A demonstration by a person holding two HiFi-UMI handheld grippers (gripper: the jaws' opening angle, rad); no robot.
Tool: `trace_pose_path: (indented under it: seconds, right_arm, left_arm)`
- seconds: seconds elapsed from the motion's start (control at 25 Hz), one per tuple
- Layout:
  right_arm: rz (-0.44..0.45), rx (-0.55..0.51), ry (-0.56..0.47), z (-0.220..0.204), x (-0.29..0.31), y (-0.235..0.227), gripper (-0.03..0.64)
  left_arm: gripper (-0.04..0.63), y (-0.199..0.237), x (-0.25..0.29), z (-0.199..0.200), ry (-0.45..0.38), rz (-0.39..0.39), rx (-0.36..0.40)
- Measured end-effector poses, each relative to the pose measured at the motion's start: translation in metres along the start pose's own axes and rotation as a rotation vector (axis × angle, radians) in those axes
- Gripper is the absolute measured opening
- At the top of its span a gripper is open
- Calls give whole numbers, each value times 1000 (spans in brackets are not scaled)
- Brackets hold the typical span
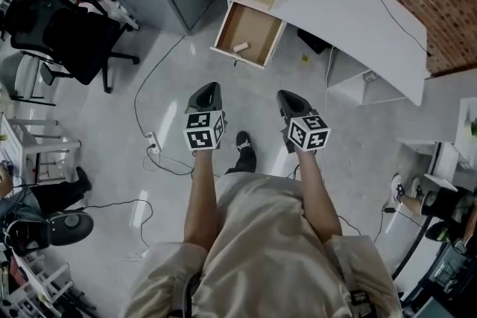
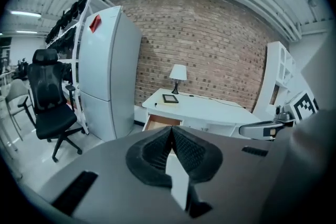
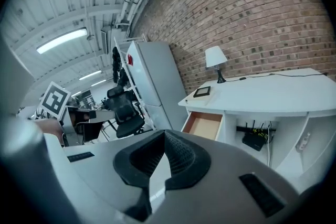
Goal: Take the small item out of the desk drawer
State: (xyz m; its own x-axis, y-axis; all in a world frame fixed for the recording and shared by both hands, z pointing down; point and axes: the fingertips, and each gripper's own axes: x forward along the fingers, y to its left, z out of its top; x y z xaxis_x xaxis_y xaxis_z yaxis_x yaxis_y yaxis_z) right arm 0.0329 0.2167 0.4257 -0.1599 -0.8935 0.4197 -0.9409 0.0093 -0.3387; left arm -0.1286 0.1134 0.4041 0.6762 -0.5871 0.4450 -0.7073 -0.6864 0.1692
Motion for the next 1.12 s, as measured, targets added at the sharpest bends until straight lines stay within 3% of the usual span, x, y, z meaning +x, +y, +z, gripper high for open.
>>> trace_pose_path:
  seconds: [0.24,0.6,1.12]
  right_arm:
    - [-40,-22,48,2,29,-7,25]
    - [-84,-37,86,0,43,-41,25]
    - [42,-114,109,38,123,-77,25]
  left_arm:
    - [17,11,34,7,2,-81,-24]
    - [17,8,65,-4,16,-110,-76]
    - [17,10,118,4,57,-37,-57]
